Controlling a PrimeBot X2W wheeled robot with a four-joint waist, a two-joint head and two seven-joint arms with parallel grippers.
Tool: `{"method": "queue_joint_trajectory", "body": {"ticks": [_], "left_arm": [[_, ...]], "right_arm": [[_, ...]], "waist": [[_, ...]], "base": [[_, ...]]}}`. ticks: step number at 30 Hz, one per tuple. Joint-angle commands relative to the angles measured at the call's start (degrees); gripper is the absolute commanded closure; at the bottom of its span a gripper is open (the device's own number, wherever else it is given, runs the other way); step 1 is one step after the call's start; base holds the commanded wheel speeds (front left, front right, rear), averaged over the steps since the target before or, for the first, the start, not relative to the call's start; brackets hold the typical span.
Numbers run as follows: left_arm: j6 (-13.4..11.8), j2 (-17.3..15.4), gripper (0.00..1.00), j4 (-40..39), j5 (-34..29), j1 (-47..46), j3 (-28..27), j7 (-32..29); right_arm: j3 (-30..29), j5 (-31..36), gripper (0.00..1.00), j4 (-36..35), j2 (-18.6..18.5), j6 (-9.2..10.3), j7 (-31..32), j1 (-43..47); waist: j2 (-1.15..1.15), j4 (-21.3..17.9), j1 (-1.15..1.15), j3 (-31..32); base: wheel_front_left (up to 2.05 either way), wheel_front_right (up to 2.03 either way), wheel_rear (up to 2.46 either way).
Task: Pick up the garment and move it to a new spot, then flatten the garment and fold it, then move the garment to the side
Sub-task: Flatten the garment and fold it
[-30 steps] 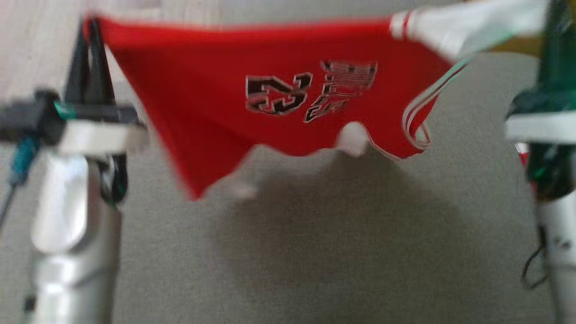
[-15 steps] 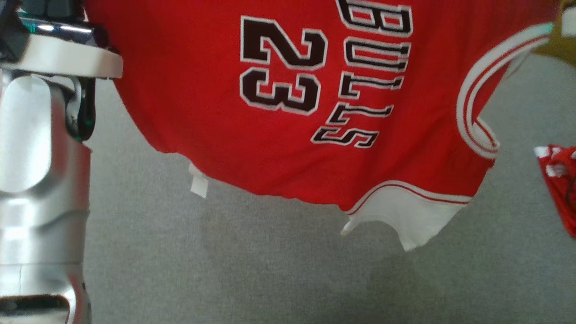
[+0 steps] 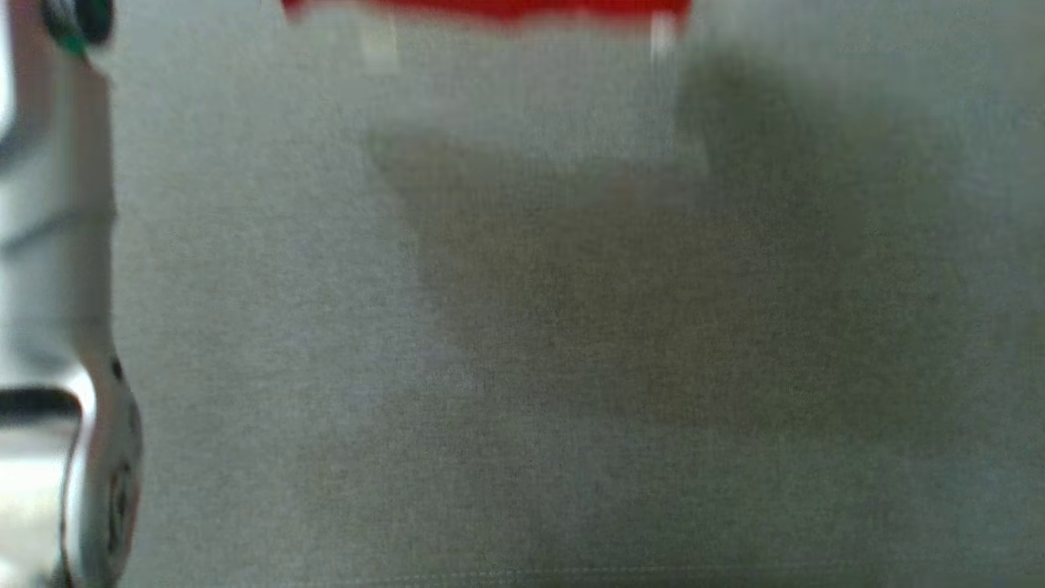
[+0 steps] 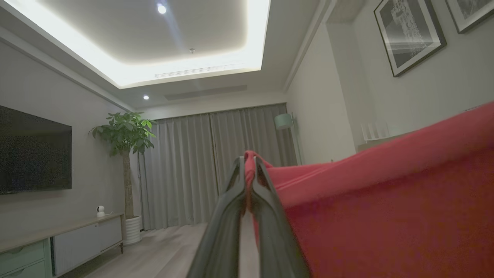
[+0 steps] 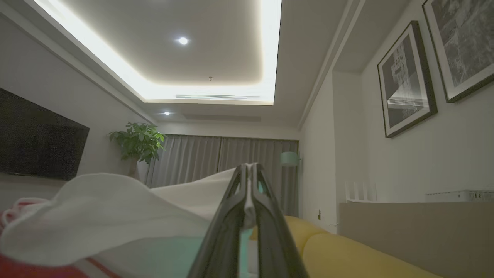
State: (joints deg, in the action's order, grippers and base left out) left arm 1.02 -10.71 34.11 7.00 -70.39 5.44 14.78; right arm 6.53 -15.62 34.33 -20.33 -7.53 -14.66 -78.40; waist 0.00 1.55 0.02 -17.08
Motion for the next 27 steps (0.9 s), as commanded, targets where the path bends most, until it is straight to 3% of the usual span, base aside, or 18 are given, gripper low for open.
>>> {"method": "queue_joint_trajectory", "body": {"ticks": [1, 4, 9, 18, 22, 27], "left_arm": [[-0.7, -2.5, 1.0, -1.6, -0.3, -2.7, -1.6, 0.1], [-1.2, -2.1, 1.0, -3.9, -0.1, -2.7, -2.8, 0.2], [-1.4, -1.7, 1.0, -4.6, 0.6, 5.1, -5.0, 0.2], [-0.2, 4.1, 1.0, -1.5, 3.9, 32.3, -11.5, 0.2], [1.3, 6.2, 1.0, 0.1, 4.4, 41.0, -13.7, 0.2], [1.4, 7.6, 1.0, 0.6, 5.4, 49.3, -16.3, 0.2]], "right_arm": [[-0.8, 0.4, 1.0, -0.8, 1.0, 0.04, -0.3, -2.2], [-2.4, 0.6, 1.0, -1.0, 1.6, 0.04, -0.3, -2.9], [-2.3, -0.2, 1.0, 0.5, 1.4, 0.04, -0.3, 2.6], [0.5, -9.7, 1.0, -5.4, 3.4, 0.04, -0.3, 31.1], [5.8, -12.8, 1.0, -6.3, 3.8, 0.04, -0.3, 43.1], [9.6, -17.1, 1.0, -7.6, 4.2, 0.04, -0.3, 54.0]], "waist": [[0.0, -0.5, -0.02, -2.8], [0.0, -0.9, -0.02, -4.4], [0.0, -1.4, -0.02, -5.0], [0.0, -3.6, -0.02, -1.8], [0.0, -5.1, -0.02, 0.9], [0.0, -6.6, -0.02, 5.1]], "base": [[0.0, 0.0, 0.0], [0.0, 0.0, 0.0], [0.0, 0.0, 0.0], [0.0, 0.0, 0.0], [0.0, 0.0, 0.0], [0.0, 0.0, 0.0]]}}
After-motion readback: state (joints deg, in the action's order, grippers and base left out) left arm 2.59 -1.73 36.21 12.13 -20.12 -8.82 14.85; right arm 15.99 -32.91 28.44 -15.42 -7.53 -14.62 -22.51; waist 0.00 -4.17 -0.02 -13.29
